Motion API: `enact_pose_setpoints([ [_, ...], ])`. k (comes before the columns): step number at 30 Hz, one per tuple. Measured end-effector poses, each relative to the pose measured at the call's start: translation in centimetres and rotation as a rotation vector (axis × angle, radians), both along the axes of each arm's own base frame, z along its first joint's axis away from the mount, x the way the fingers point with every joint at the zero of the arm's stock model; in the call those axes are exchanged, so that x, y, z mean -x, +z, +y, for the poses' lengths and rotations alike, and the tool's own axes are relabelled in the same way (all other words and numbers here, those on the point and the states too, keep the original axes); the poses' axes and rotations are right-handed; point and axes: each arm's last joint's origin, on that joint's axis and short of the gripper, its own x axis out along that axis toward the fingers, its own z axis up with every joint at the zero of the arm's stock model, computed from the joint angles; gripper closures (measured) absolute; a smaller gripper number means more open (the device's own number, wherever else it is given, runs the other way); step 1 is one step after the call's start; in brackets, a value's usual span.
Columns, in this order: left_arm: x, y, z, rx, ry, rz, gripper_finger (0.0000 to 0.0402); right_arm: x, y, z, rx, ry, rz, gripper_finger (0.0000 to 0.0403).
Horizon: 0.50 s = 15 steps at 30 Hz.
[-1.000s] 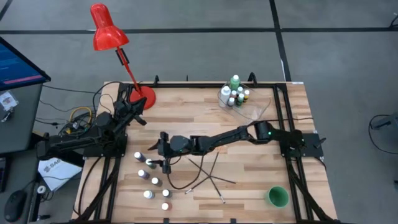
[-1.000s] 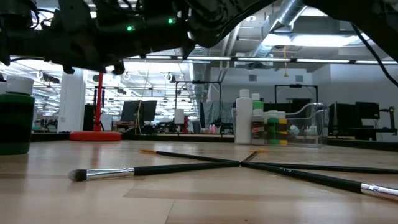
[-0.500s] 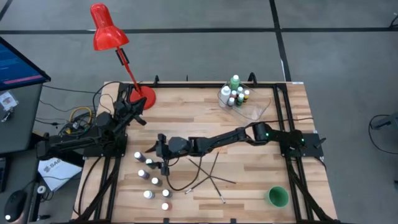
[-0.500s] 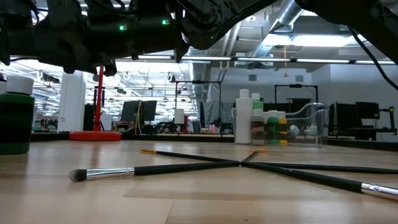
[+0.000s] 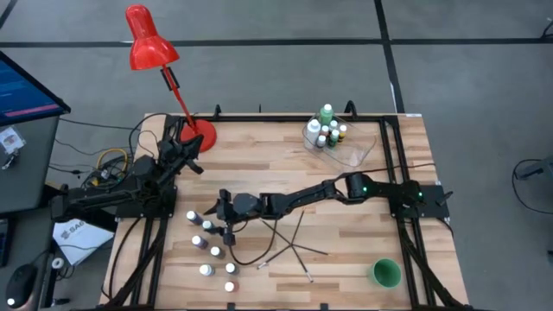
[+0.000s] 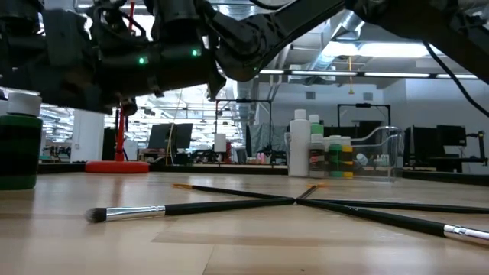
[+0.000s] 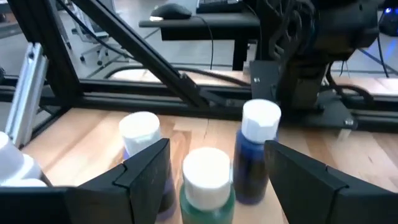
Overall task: Pick & Place Paint Supplies
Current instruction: Put the small dark green paint bottle into the transparent bin
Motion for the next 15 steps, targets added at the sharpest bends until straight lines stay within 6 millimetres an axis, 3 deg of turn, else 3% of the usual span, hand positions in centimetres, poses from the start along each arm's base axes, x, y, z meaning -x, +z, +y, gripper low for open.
enact_pose_setpoints([
  [15, 0.0, 0.02, 0.0, -0.001, 0.0, -0.002, 0.0394, 0.09, -0.32, 0.06, 0.012, 0.003, 0.033, 0.0147],
])
